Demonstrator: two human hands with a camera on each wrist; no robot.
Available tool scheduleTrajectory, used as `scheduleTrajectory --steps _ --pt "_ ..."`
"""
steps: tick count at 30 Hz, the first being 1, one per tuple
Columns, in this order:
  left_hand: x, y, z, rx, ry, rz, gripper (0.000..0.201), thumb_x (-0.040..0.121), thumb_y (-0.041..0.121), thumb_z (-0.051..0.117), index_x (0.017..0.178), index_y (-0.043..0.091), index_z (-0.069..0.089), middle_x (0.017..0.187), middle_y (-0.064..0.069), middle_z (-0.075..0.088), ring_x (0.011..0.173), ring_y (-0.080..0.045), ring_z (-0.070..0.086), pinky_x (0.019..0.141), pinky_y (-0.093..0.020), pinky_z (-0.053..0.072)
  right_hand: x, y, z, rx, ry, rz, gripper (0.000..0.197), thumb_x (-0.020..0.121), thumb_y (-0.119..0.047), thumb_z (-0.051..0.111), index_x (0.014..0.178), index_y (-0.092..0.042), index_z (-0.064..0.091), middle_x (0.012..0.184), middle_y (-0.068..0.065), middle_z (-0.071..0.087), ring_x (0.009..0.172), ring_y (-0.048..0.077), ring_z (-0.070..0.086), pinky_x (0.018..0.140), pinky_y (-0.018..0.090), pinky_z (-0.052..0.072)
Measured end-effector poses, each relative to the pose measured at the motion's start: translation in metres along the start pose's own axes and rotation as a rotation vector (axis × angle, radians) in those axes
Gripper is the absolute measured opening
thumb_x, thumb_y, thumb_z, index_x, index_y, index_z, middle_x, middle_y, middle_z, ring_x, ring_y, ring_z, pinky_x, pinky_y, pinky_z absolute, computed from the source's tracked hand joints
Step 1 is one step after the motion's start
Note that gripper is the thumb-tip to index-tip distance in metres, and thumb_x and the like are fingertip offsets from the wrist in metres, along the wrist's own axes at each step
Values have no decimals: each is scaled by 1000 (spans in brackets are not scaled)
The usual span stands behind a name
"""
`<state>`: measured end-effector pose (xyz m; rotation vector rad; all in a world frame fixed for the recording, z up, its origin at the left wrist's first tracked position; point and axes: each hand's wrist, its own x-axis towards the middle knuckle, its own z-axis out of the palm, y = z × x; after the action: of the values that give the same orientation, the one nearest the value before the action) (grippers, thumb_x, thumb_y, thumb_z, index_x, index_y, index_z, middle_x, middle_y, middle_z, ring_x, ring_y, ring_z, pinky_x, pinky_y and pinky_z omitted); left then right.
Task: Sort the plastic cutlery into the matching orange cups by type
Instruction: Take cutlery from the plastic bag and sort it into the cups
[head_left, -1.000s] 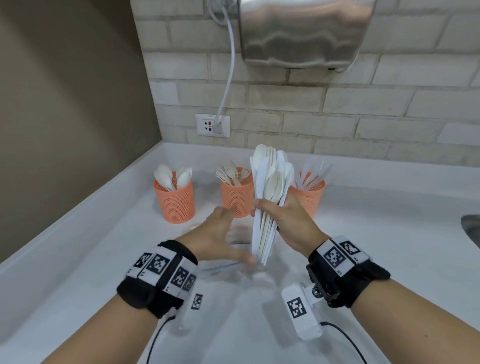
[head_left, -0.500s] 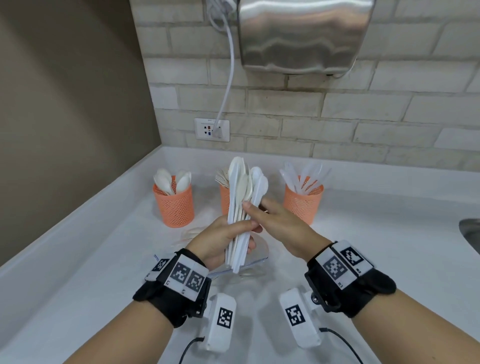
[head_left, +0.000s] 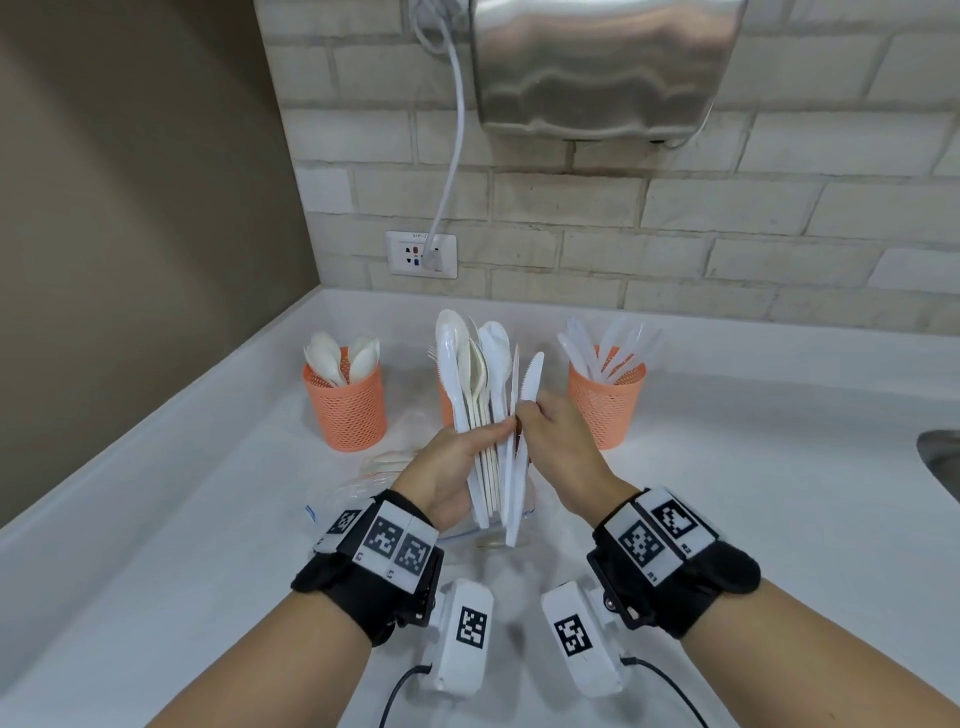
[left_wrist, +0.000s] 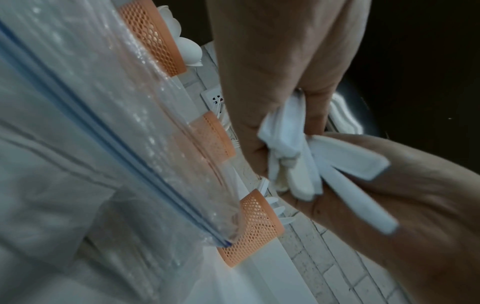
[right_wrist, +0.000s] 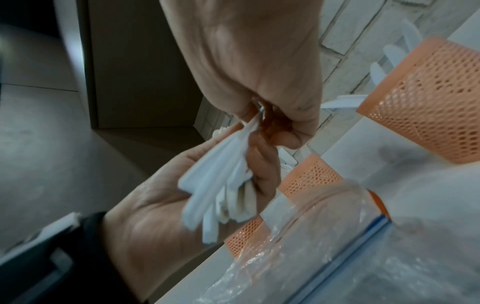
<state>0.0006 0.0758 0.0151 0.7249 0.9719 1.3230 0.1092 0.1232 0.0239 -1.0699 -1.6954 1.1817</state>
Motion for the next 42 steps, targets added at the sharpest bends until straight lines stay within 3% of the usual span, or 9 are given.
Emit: scheduleTrajectory --steps 3,7,12,17,21,25,30,36,42 --pt "2 1 -1 -1 31 22 26 91 6 53 115 -1 61 89 -12 68 73 -19 69 67 -28 59 1 4 4 93 -14 27 24 95 -13 33 90 -9 56 90 21 64 84 29 63 77 45 53" --pt "4 -1 1 87 75 34 18 90 2 54 106 2 62 82 -13 66 68 -21 65 62 -30 57 3 11 12 38 -50 11 34 98 -32 40 121 -12 53 110 6 67 98 17 65 86 34 53" --pt "2 -3 0 111 63 -1 7 88 2 58 91 6 63 61 -4 65 52 -14 59 51 -26 52 6 10 5 135 38 56 22 100 -24 37 98 -11 54 77 4 62 61 12 57 49 19 44" --pt "6 -3 3 182 58 45 23 87 0 58 108 8 63 69 -3 61 55 -13 56 52 -25 49 5 5 4 120 31 2 19 89 -21 60 78 -12 48 68 2 54 54 15 55 42 24 44" --pt "7 -1 5 134 36 22 13 90 7 57 102 9 62 68 -4 58 51 -11 55 49 -23 49 11 8 0 114 24 34 21 91 -18 53 72 -10 48 62 2 50 52 12 49 42 17 38" --pt "13 -5 6 180 55 39 24 90 10 58 114 13 63 72 -2 58 50 -8 54 49 -23 47 13 11 -3 77 -9 27 19 89 -23 58 81 -7 53 61 -3 50 51 5 48 42 12 35" --pt "18 -5 6 171 45 20 10 90 11 57 99 12 62 73 -4 58 55 -11 57 52 -24 50 17 15 -9 86 28 46 34 86 -8 51 54 -14 46 43 -11 44 38 2 42 39 12 31" --pt "28 0 7 96 90 6 4 88 7 60 89 7 63 63 -4 63 55 -14 60 50 -26 51 26 12 -11 232 12 78 15 93 -7 36 86 -10 49 60 0 46 37 0 42 37 14 33" --pt "39 5 3 84 94 36 7 87 1 58 88 8 58 68 -6 59 51 -12 61 51 -23 52 55 -7 -43 234 158 -49 16 102 -18 28 106 -9 41 78 5 59 68 15 59 49 11 48"
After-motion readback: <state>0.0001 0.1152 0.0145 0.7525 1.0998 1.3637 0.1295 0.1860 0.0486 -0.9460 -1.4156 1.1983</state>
